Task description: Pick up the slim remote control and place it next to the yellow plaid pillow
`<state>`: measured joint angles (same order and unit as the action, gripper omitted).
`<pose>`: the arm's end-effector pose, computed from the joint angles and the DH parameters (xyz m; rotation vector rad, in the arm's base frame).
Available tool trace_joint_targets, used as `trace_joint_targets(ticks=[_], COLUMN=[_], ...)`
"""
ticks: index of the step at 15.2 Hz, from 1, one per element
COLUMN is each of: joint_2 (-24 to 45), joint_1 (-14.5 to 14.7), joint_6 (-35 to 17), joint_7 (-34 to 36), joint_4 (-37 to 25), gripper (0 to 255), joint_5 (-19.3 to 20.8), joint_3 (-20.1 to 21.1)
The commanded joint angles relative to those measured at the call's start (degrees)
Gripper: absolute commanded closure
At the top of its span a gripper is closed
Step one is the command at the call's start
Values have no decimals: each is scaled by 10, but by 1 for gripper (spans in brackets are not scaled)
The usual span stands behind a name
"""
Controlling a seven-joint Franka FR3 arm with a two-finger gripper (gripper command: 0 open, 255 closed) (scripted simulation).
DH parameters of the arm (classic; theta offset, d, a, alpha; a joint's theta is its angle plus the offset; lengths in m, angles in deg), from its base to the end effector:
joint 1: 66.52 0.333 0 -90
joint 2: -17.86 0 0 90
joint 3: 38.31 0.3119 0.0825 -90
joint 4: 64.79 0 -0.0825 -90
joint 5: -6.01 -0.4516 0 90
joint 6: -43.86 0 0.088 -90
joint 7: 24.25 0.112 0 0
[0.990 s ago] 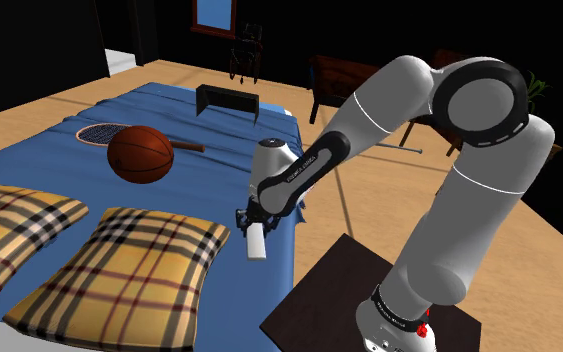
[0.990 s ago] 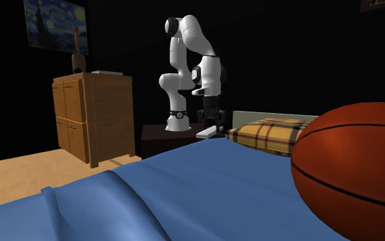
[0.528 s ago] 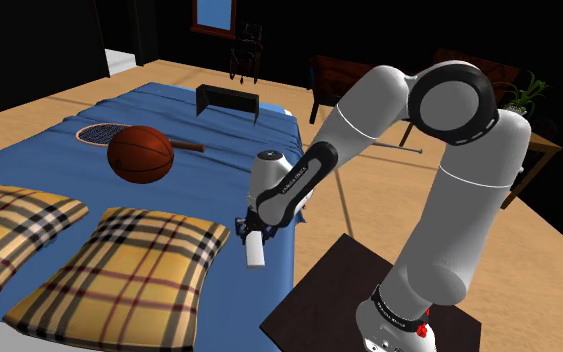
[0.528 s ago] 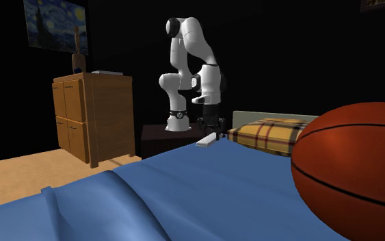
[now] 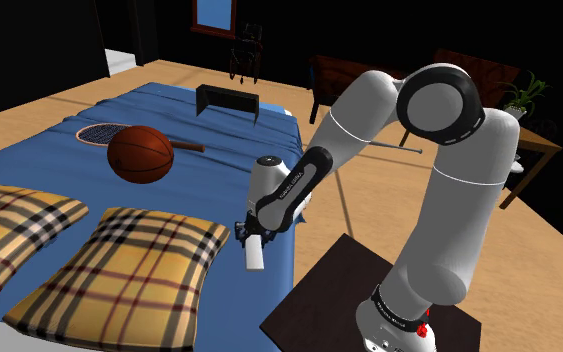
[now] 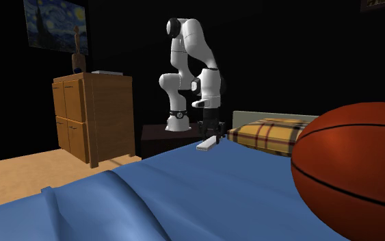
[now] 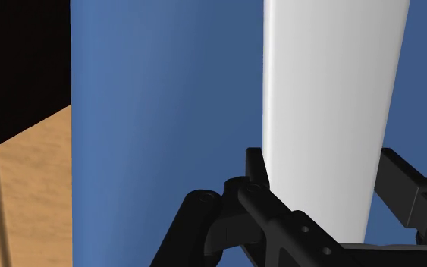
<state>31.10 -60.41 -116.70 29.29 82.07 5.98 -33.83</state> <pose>0.4635 0.0897 0.1102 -2.9034 1.1467 0.0034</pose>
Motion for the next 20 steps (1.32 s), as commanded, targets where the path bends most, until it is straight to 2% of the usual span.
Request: trace_joint_targets(ticks=[1, 2, 3, 8, 12, 20], joint_2=[0, 0, 0, 0, -83, -83], joint_1=[0, 0, 0, 0, -5, -4], joint_6=[0, 0, 0, 0, 77, 77], joint_7=[0, 0, 0, 0, -9, -9], joint_4=[0, 0, 0, 0, 6, 6], gripper=[255, 255, 0, 0, 0, 0], joint_5=[0, 0, 0, 0, -13, -13], joint_3=[0, 0, 0, 0, 6, 6])
